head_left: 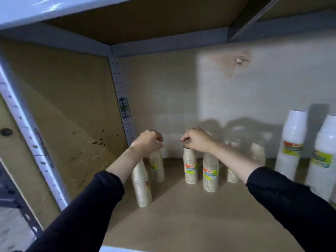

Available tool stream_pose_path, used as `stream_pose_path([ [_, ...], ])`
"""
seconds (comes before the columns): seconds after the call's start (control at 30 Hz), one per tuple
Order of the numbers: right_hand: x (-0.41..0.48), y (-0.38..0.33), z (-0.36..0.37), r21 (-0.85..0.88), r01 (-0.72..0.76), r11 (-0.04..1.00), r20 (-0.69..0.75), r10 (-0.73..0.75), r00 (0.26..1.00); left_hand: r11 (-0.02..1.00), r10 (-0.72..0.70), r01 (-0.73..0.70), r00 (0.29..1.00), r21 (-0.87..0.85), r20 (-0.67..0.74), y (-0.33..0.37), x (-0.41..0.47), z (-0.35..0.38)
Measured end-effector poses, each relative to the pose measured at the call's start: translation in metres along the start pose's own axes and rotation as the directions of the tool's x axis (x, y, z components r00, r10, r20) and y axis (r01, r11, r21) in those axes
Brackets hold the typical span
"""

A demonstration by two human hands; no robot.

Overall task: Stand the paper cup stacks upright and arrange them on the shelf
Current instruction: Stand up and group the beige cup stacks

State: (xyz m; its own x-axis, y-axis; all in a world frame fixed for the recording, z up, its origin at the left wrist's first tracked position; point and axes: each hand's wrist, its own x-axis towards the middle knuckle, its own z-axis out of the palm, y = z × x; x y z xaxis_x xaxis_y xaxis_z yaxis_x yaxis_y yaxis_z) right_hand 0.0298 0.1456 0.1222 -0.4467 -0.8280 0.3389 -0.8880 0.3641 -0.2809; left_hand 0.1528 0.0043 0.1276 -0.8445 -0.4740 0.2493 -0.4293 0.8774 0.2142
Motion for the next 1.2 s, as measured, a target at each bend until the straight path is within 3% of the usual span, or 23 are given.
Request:
stream_pose_path([
  [0.2, 0.025, -0.037, 0.028, -0.003, 0.059, 0.998, 0.043, -0.058, 0.997, 0.994, -0.098, 0.100, 0.994, 0.035, -0.036, -0.035, -0.034, -0.017],
  [0.53, 0.065, -0.070, 0.074, -0.078, 0.054, 0.995, 0.054, -0.050, 0.997, 0.973, -0.231, 0.230, 0.973, 0.027, 0.024, -0.049, -0.054, 0.002],
  [0.8, 0.076, -0.072, 0.090, 0.018, -0.119, 0.993, 0.162, 0.114, 0.980, 0.995, -0.098, 0.098, 0.994, 0.004, 0.052, -0.061, -0.057, 0.004],
  [1.2, 0.079, -0.058, 0.076, 0.225, 0.046, 0.973, 0.138, -0.079, 0.987, 0.999, 0.016, -0.007, 0.982, -0.053, 0.187, -0.090, -0.059, -0.015],
])
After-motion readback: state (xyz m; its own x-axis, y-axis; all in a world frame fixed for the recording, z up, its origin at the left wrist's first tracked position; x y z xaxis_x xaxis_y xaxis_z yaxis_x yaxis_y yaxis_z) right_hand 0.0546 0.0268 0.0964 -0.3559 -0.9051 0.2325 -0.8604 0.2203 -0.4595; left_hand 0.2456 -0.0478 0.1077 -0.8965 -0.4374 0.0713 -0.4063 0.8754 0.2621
